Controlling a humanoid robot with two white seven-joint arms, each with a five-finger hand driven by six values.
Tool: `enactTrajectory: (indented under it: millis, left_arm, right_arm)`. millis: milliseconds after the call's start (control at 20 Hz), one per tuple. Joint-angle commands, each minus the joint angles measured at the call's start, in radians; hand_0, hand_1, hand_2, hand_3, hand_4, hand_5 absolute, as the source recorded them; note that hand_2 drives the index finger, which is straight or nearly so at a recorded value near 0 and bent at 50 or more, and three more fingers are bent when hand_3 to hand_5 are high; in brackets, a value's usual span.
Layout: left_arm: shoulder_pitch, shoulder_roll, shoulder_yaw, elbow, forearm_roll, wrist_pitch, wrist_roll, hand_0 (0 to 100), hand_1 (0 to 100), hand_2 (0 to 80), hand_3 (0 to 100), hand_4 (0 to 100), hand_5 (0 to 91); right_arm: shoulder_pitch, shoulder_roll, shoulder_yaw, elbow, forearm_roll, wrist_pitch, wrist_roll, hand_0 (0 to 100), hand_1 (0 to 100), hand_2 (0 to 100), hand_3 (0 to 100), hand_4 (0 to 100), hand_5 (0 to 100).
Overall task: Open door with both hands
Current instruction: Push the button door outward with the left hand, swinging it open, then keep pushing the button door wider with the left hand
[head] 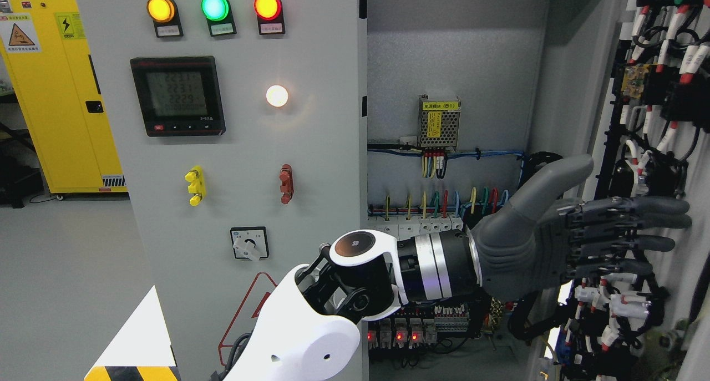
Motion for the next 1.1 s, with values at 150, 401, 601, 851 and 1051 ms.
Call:
enactTrajectory:
  millis: [150,401,601,851,1051]
  left_arm:
    - [-0.019,-0.062,-0.007,0.0,-0.016,-0.003,0.022,0,0,0.0,0,0,0.0]
    - [-0.036,-0.062,-0.065,0.042,-0.011,-0.039,0.023,0,0,0.0,0,0,0.0]
    - [-0.051,-0.06,-0.135,0.078,-0.005,-0.083,0.066,0,0,0.0,0,0,0.0]
    - [-0.091,-0.06,-0.178,0.115,0.049,-0.118,0.12,0,0,0.0,0,0,0.0]
    - [-0.106,-0.062,-0.186,0.115,0.09,-0.12,0.121,0,0,0.0,0,0,0.0]
  right_arm:
    - [0.0,-0.025,0.001,0.0,0.0,-0.001,0.001,22,0,0,0,0,0]
    - [0.0,-0.025,0.001,0.0,0.0,-0.001,0.001,22,0,0,0,0,0]
    - [0.002,-0.025,0.001,0.0,0.0,-0.001,0.001,22,0,0,0,0,0]
    - [0.002,-0.025,0.001,0.0,0.0,-0.001,0.001,22,0,0,0,0,0]
    - [0.002,-0.025,0.001,0.0,0.0,-0.001,0.001,22,0,0,0,0,0]
